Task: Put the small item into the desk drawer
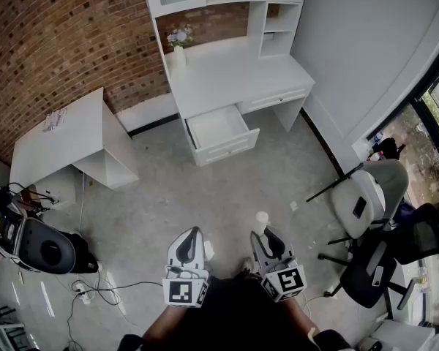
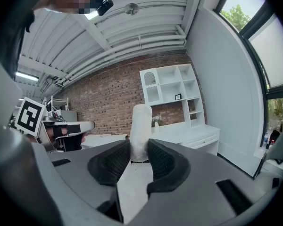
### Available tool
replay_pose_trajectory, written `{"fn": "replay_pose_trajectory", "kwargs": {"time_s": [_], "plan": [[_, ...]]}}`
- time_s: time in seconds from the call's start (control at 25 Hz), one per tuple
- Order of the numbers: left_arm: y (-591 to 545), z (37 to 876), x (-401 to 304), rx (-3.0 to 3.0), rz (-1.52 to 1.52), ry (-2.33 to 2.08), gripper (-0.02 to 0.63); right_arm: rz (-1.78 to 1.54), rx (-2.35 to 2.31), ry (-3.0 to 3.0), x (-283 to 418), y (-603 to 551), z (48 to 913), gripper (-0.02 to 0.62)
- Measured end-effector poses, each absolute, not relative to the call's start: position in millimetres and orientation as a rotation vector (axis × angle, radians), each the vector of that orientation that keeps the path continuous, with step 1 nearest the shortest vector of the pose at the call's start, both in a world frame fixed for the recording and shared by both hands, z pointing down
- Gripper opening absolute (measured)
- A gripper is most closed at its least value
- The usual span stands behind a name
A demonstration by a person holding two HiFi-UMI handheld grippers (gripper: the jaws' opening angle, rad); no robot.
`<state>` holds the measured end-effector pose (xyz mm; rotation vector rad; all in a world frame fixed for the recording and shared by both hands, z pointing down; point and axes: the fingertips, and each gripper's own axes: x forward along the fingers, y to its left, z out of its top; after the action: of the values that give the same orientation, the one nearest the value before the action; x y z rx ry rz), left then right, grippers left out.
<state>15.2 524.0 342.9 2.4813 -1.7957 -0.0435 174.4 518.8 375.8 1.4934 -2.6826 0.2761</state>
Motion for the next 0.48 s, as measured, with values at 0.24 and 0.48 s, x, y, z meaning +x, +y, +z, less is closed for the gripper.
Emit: {"fn": "replay_pose_trajectory", "kwargs": {"time_s": [0.24, 0.48], "plan": [[520.6, 341.4, 10.8, 2.481, -0.038, -1.799, 0.023, 0.3, 1.49, -2.687, 168.3, 517.4, 375.9, 0.137], [528.5, 343.5, 8.3, 2.486, -0.046, -1.791, 0.023, 0.276, 1.489, -2.73, 163.4, 525.7, 374.4, 0.137]]}}
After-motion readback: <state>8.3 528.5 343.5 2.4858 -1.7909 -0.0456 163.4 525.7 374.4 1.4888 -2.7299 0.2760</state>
